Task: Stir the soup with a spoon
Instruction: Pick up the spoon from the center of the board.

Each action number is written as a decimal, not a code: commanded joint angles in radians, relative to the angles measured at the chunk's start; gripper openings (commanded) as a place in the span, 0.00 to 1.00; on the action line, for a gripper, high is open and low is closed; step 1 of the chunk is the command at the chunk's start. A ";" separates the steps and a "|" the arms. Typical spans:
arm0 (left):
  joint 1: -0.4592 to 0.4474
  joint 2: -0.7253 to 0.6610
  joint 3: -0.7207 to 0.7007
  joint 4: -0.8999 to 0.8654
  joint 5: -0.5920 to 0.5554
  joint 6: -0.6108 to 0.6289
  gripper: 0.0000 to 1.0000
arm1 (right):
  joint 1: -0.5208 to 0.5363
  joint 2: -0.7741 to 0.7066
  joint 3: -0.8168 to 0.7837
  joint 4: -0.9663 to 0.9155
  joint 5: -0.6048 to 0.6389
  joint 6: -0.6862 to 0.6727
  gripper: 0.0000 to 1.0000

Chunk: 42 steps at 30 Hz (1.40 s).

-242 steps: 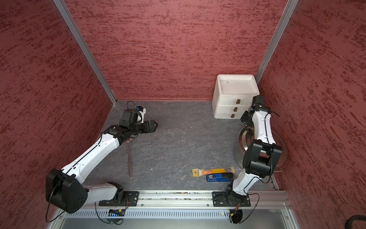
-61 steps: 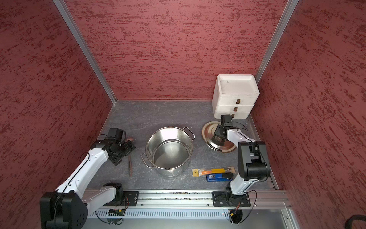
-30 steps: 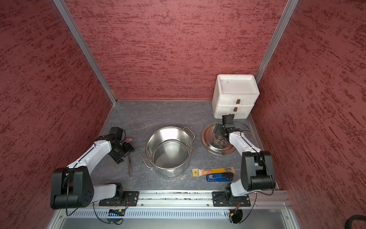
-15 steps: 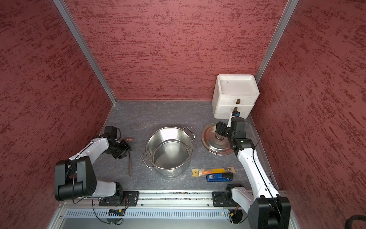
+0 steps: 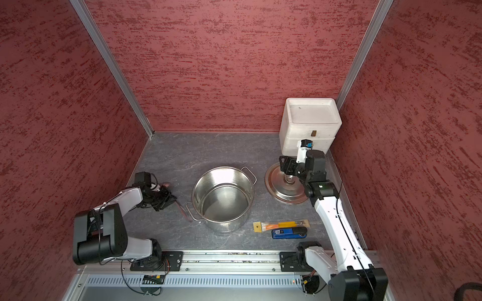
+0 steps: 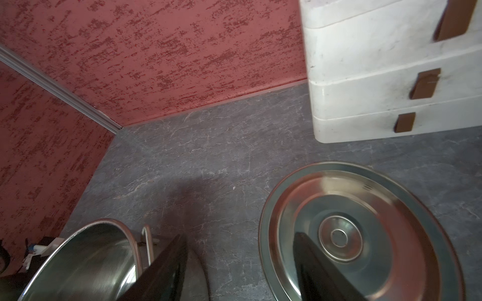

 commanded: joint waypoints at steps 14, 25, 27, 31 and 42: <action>0.121 -0.265 0.138 -0.392 -0.103 0.024 0.00 | 0.210 -0.059 0.030 0.238 -0.209 -0.346 0.60; 0.225 -0.383 0.593 -0.642 0.044 -0.052 0.00 | 0.286 0.035 0.062 0.455 -0.566 -0.703 0.59; 0.207 -0.379 0.669 -0.624 0.115 -0.123 0.00 | 0.291 0.070 0.086 0.468 -0.609 -0.728 0.60; 0.139 -0.367 0.794 -0.594 0.178 -0.227 0.00 | 0.307 0.129 0.122 0.468 -0.662 -0.809 0.61; -0.291 -0.286 0.717 -0.026 0.382 -0.708 0.00 | 0.463 0.276 0.259 0.475 -0.737 -1.057 0.61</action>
